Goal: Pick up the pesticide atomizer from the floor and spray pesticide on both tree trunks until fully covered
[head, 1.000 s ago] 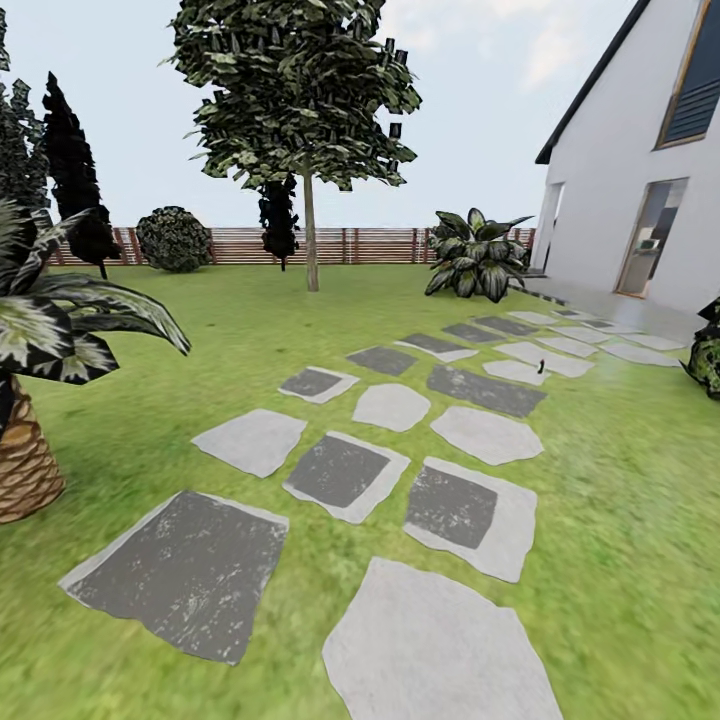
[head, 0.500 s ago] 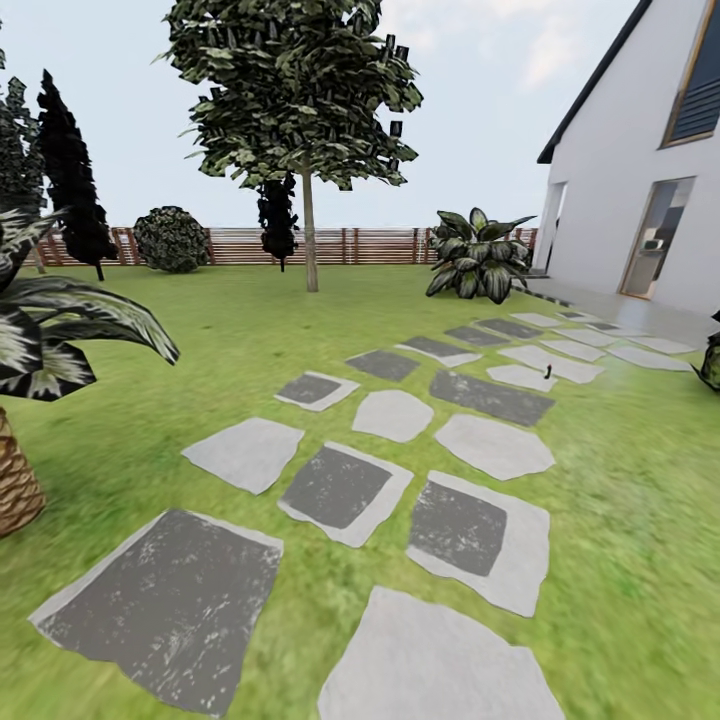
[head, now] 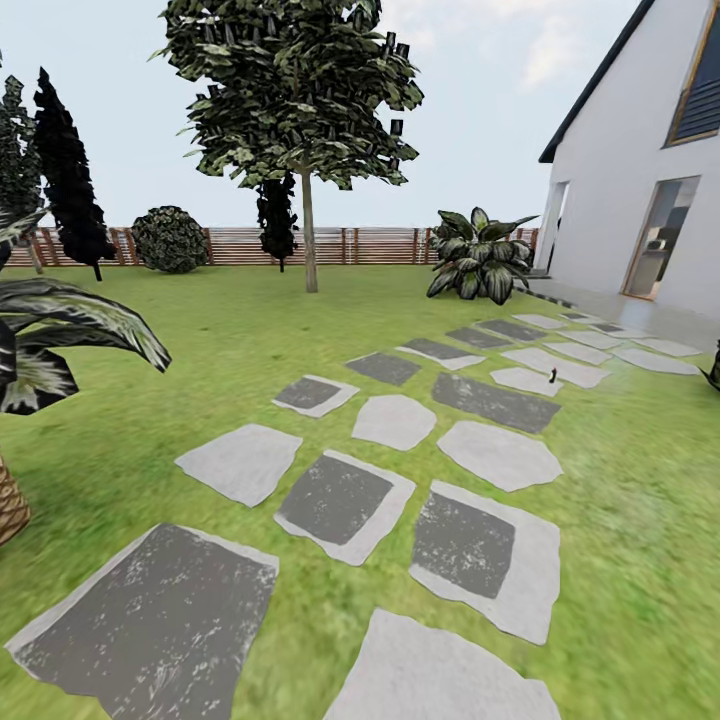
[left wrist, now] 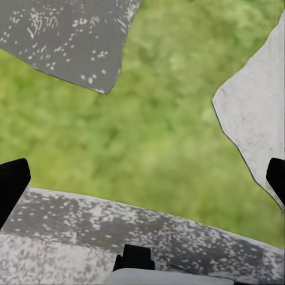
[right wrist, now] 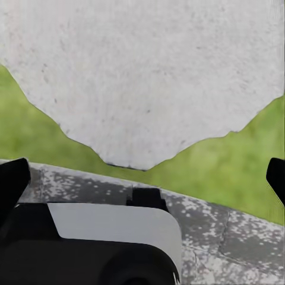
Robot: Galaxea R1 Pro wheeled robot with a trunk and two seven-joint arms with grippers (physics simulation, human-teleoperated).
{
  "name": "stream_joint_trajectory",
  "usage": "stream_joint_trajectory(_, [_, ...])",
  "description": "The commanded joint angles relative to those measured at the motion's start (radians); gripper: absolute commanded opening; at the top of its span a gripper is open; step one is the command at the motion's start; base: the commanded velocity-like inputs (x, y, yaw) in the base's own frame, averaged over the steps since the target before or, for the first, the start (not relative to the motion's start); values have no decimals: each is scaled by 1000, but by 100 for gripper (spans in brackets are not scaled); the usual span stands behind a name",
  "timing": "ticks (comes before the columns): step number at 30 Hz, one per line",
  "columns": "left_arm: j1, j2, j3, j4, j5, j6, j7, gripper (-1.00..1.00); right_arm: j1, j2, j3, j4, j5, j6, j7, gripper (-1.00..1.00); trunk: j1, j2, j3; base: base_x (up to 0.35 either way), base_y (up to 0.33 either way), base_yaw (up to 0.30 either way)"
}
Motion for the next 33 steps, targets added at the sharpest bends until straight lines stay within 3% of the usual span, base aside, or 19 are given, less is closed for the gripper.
stream_joint_trajectory(1, [0, 0, -1, -1, 7, -1, 0, 100, 1, 0, 1, -1, 0, -1, 0, 100, 1, 0, -1, 292, 0, 0])
stream_joint_trajectory(33, [0, 0, -1, -1, 7, -1, 0, 100, 1, 0, 0, -1, 0, -1, 0, 100, 1, 0, -1, 272, 0, 0])
